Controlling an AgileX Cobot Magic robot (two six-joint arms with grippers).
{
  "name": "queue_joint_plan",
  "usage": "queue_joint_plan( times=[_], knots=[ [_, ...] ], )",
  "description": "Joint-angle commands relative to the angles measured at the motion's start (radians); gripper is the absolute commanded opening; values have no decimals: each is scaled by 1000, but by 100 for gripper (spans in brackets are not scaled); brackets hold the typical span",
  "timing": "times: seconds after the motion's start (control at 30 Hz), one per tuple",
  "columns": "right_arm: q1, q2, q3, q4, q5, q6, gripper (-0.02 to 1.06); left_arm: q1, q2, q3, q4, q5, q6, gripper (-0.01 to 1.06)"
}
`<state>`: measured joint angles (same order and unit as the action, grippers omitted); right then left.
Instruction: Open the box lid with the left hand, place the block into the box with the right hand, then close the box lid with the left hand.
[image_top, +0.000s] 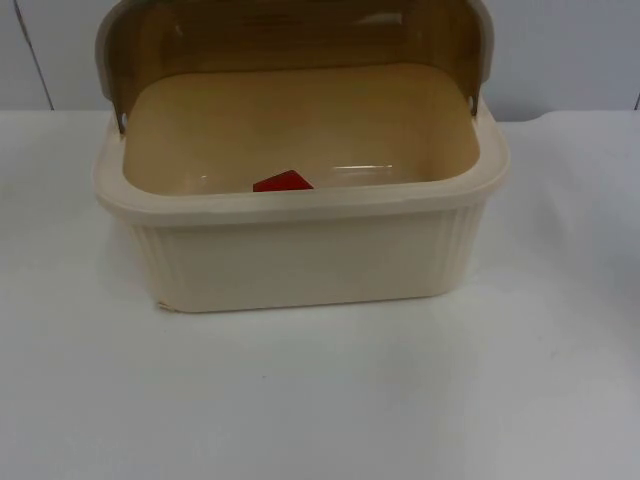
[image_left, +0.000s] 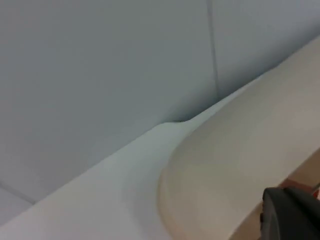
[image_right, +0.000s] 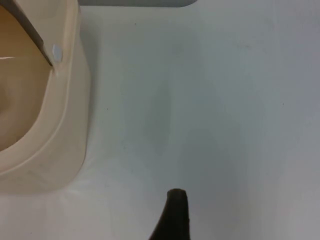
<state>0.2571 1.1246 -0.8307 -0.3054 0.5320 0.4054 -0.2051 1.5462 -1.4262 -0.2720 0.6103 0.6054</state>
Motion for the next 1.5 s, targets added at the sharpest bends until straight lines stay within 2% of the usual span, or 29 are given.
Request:
queue_joint_plan(
  times=[0.0, 0.23, 0.43, 0.73, 1.23, 1.47],
  knots=[
    [-4, 0, -3, 0, -6, -6, 70, -51, 48, -50, 48, 6, 7, 0],
    [-4, 0, -3, 0, -6, -6, 70, -170, 171, -146, 201, 2, 7, 0],
    [-4, 0, -3, 0, -6, -6, 70, -220, 250, -210, 261, -3, 7, 0],
    [-4, 0, -3, 0, -13, -6, 70, -250, 279, -225, 263, -58, 14, 0],
    [-4, 0, -3, 0, -26, -6, 70, -255, 330, -225, 272, -59, 25, 0],
    [-4, 0, -3, 0, -32, -6, 70, -255, 340, -225, 258, -18, 26, 0]
  ],
)
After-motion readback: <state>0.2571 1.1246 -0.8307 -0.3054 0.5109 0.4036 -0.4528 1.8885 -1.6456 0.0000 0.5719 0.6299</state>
